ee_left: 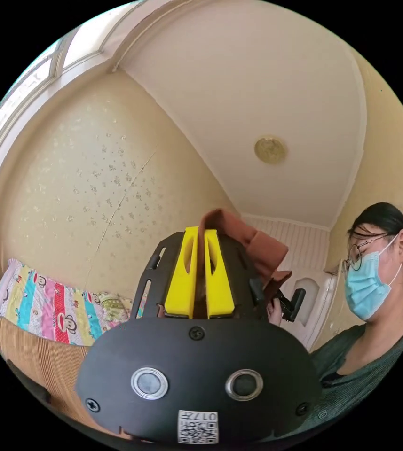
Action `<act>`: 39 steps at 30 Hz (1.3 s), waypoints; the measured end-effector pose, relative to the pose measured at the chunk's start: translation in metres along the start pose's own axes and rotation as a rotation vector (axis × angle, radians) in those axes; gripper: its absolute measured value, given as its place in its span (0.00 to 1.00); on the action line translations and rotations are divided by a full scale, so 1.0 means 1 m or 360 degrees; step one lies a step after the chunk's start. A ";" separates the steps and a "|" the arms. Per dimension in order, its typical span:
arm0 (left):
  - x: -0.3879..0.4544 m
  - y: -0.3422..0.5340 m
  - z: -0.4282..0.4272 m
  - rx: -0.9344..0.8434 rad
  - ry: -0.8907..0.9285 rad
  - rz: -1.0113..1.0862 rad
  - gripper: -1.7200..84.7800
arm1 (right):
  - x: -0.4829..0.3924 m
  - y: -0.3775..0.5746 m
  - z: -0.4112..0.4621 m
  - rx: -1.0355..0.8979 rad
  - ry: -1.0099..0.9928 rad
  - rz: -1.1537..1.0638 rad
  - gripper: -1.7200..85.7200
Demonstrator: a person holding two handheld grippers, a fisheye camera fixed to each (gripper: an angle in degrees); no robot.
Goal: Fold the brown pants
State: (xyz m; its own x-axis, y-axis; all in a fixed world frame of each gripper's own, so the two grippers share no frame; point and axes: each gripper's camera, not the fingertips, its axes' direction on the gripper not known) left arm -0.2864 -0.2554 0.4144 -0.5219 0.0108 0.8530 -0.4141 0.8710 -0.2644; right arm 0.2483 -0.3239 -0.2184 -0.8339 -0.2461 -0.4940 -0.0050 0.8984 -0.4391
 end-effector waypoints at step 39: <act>-0.601 0.283 -0.189 -0.2177 -0.1416 -0.1248 0.10 | 0.226 0.503 0.054 -0.2471 0.0891 0.1171 0.06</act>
State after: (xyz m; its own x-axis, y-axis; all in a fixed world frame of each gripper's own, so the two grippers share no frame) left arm 0.0512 0.0772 -0.0877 -0.9188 -0.3945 -0.0073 -0.1338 0.2941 0.9463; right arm 0.0874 0.0527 -0.5917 -0.9694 0.1605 0.1858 0.2293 0.3216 0.9187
